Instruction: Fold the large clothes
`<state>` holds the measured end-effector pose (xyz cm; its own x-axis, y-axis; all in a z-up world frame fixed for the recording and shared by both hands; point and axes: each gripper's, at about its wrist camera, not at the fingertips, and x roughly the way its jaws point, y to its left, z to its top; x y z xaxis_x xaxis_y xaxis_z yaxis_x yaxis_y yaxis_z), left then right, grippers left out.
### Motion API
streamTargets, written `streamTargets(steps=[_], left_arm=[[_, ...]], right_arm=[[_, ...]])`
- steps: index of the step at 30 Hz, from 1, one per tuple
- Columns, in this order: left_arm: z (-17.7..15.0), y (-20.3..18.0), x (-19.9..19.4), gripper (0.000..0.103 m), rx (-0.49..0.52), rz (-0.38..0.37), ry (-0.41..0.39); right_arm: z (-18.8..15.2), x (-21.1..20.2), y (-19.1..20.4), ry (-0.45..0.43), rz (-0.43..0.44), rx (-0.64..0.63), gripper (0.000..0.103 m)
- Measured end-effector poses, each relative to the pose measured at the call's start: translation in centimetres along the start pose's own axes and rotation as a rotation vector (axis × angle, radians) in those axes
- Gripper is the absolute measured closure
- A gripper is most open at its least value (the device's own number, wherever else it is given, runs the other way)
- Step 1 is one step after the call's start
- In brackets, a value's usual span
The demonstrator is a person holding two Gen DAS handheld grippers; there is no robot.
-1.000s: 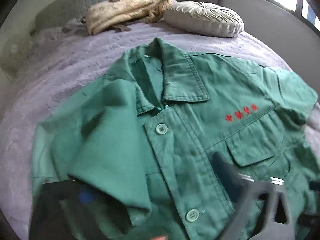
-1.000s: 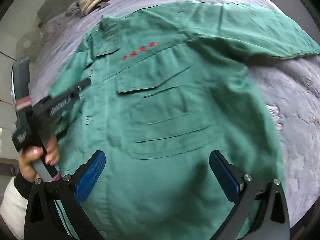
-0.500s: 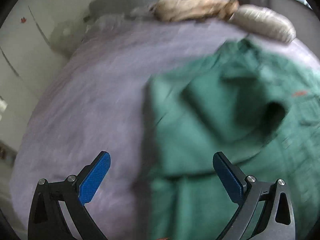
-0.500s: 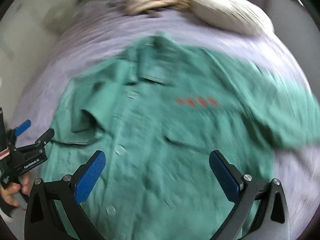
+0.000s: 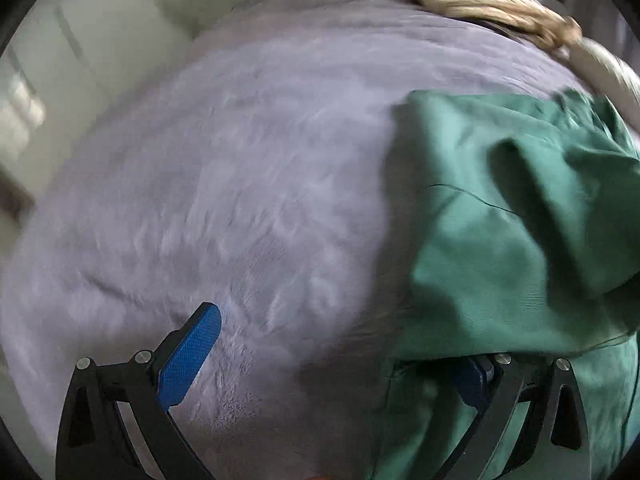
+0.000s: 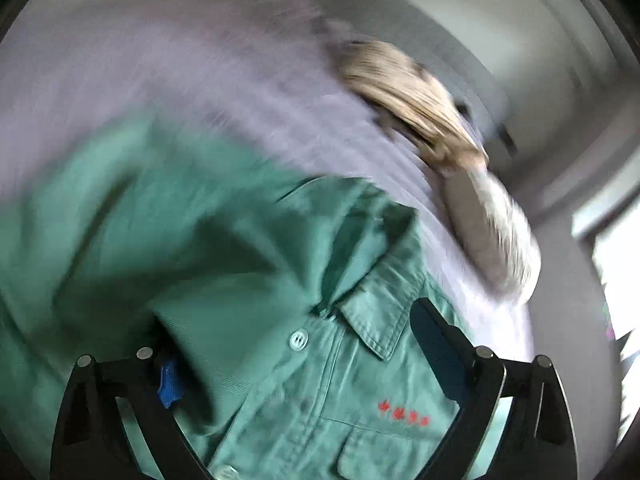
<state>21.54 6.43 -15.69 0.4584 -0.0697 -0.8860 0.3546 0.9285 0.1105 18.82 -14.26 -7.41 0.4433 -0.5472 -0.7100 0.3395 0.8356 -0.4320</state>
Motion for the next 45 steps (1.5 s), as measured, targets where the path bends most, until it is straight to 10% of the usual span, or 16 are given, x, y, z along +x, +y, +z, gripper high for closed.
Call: streamTargets(steps=[5, 15, 20, 25, 34, 37, 39, 40, 42, 45], left_arm=[[-0.2, 1.7, 1.1, 0.000, -0.060, -0.065, 0.014], [-0.5, 2.1, 0.8, 0.000, -0.025, -0.091, 0.044], [-0.3, 3.2, -2.3, 0.000, 0.133, -0.228, 0.098], [3.1, 5.0, -4.3, 0.000, 0.142, -0.314, 0.057], [12.6, -2.0, 5.9, 0.000, 0.167, -0.399, 0.162], [12.9, -3.1, 7.2, 0.018, 0.178, -0.390, 0.190], [13.2, -3.5, 7.2, 0.063, 0.194, -0.411, 0.185], [13.5, -3.6, 7.1, 0.100, 0.202, -0.419, 0.186], [14.3, -2.9, 6.4, 0.100, 0.186, -0.455, 0.174], [14.4, -2.3, 6.2, 0.100, 0.214, -0.469, 0.158]], right_arm=[[-4.7, 3.1, -12.3, 0.095, 0.445, 0.847, 0.006], [-18.1, 7.5, -17.2, 0.186, 0.801, 1.689, 0.005], [-19.1, 5.2, -17.4, 0.195, 0.850, 1.657, 0.005], [-14.3, 1.6, -11.6, 0.229, 1.036, 1.309, 0.004], [-7.4, 2.4, 5.5, 0.329, 1.272, 1.155, 0.004], [-6.1, 2.8, 8.0, 0.327, 1.249, 1.156, 0.007], [-6.1, 3.6, 8.8, 0.347, 1.231, 1.185, 0.030], [-6.2, 4.2, 9.4, 0.378, 1.222, 1.206, 0.064], [-6.5, 4.9, 10.0, 0.428, 1.233, 1.234, 0.100], [-5.9, 4.7, 10.7, 0.397, 1.260, 1.222, 0.100]])
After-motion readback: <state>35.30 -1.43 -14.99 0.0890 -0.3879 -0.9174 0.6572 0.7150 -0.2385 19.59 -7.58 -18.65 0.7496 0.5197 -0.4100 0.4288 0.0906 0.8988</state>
